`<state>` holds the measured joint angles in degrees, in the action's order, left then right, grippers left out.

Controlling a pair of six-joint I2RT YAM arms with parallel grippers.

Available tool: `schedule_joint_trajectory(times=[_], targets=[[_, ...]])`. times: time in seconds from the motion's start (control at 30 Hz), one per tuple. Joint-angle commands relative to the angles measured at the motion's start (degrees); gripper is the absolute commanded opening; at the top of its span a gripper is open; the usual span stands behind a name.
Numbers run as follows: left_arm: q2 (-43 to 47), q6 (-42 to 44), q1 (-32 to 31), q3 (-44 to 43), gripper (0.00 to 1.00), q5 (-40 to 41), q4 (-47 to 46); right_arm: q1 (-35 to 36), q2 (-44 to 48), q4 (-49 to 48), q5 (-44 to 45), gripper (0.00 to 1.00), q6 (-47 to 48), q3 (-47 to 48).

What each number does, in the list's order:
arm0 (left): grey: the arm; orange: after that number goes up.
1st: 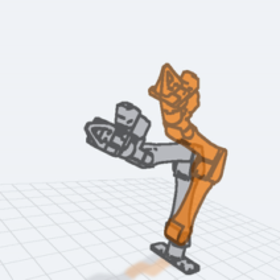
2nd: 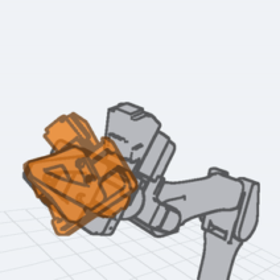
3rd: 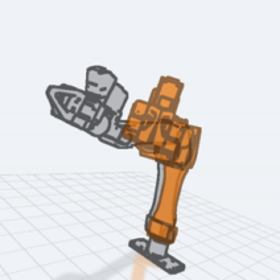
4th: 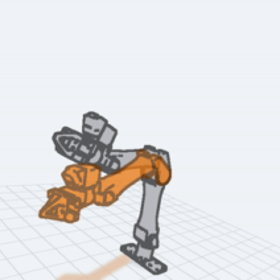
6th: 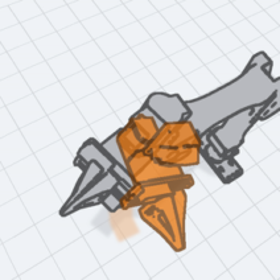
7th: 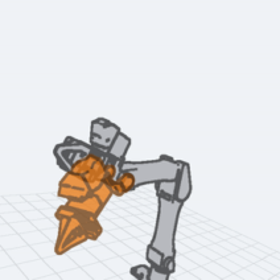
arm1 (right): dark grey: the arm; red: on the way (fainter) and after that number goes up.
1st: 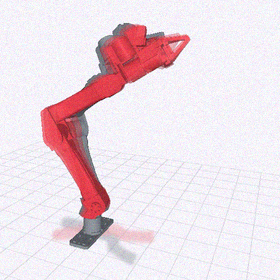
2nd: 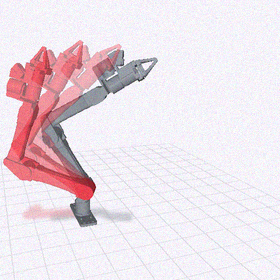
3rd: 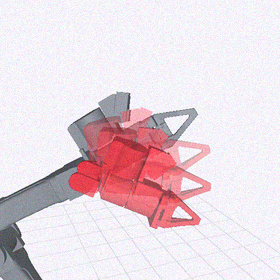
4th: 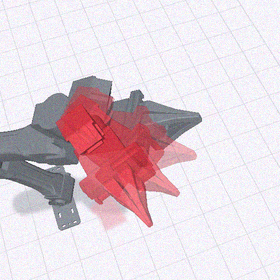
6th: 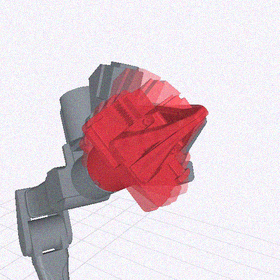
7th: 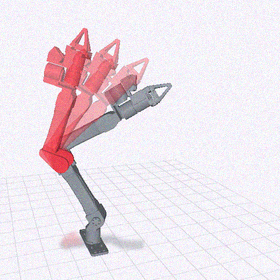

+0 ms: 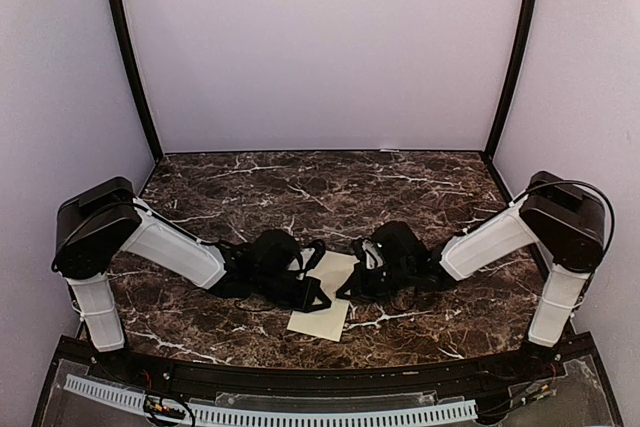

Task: Place the letter into the envelope and seal it
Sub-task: Seal the envelope flap on the envelope.

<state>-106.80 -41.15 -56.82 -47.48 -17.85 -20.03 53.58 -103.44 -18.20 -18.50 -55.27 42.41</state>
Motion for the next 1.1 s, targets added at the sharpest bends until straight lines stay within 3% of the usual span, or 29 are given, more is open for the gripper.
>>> schedule_joint_trajectory(times=[0.0,0.27,0.53,1.07], targets=[[-0.86,1.00,-0.17,2.40,0.00,2.90,9.73,-2.20,-2.00,-0.63,1.97,0.00,-0.19,1.14],[0.33,1.10,-0.13,0.34,0.00,2.08,10.38,-3.50,-3.61,1.13,1.28,0.00,2.00,3.66],[5.03,1.78,0.92,-7.31,0.09,4.00,14.28,-3.48,-3.41,0.62,1.16,0.00,1.74,2.09],[-1.47,1.04,3.12,-10.53,0.00,-0.54,9.16,-3.49,-3.45,0.88,0.80,0.00,2.07,2.67]])
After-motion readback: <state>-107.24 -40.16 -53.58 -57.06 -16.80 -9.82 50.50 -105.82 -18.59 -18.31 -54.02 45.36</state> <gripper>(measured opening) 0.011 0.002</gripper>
